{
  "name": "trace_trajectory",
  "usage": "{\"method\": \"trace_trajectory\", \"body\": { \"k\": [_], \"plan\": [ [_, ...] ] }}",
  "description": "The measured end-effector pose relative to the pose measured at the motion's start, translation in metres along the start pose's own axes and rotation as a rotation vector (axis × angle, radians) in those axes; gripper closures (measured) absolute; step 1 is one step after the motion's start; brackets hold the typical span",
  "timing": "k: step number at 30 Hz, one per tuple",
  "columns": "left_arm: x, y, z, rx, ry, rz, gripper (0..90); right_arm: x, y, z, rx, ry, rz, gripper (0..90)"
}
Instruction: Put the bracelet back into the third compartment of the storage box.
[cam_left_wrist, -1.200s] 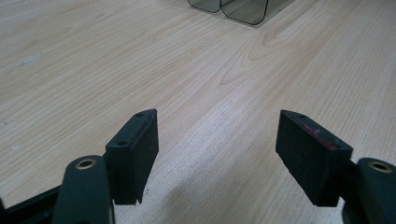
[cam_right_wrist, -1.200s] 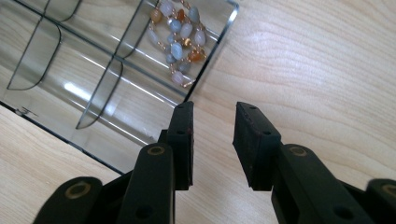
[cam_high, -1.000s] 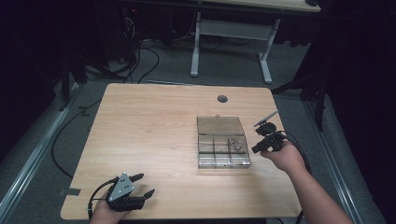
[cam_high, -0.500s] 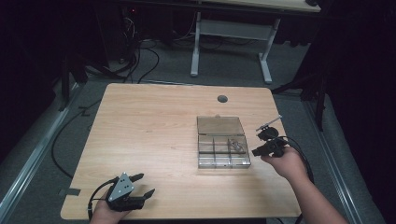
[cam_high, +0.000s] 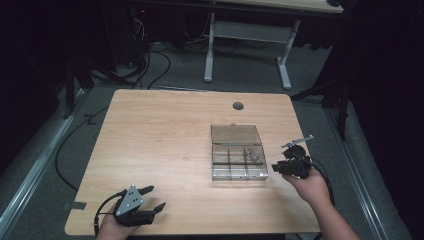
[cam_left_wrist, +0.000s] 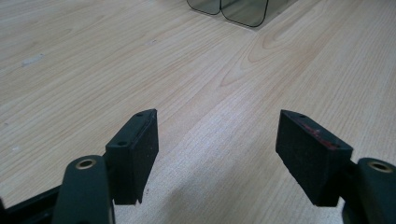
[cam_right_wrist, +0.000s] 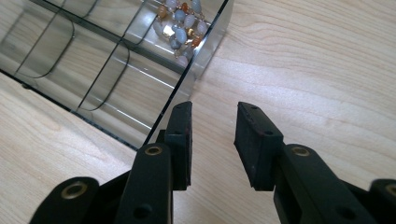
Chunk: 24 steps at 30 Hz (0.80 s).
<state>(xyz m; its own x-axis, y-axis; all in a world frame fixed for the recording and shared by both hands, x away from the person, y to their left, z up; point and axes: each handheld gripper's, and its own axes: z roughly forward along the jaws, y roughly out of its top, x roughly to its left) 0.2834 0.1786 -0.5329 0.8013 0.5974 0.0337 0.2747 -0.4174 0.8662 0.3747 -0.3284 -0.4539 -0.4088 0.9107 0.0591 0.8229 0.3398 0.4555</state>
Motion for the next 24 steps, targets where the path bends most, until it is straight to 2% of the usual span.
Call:
{"method": "trace_trajectory", "body": {
  "k": [4,10,13,20,24],
  "plan": [
    [0.000,0.000,0.000,0.000,0.000,-0.001,30.6,0.002,-0.016,-0.001,-0.088,0.003,0.006,65.5],
    [0.000,0.000,0.000,-0.003,-0.001,-0.005,30.6,0.004,-0.035,0.000,-0.184,0.000,0.014,64.4],
    [0.000,0.000,0.000,-0.004,-0.001,-0.006,30.6,0.008,-0.045,0.001,-0.224,-0.014,-0.003,63.3],
    [0.000,0.000,0.000,-0.003,0.001,-0.007,30.6,0.016,-0.073,0.010,-0.344,-0.025,-0.001,61.1],
    [0.001,0.000,-0.001,-0.003,0.002,-0.008,30.6,0.021,-0.088,0.019,-0.391,-0.033,-0.006,58.5]
  ]
}}
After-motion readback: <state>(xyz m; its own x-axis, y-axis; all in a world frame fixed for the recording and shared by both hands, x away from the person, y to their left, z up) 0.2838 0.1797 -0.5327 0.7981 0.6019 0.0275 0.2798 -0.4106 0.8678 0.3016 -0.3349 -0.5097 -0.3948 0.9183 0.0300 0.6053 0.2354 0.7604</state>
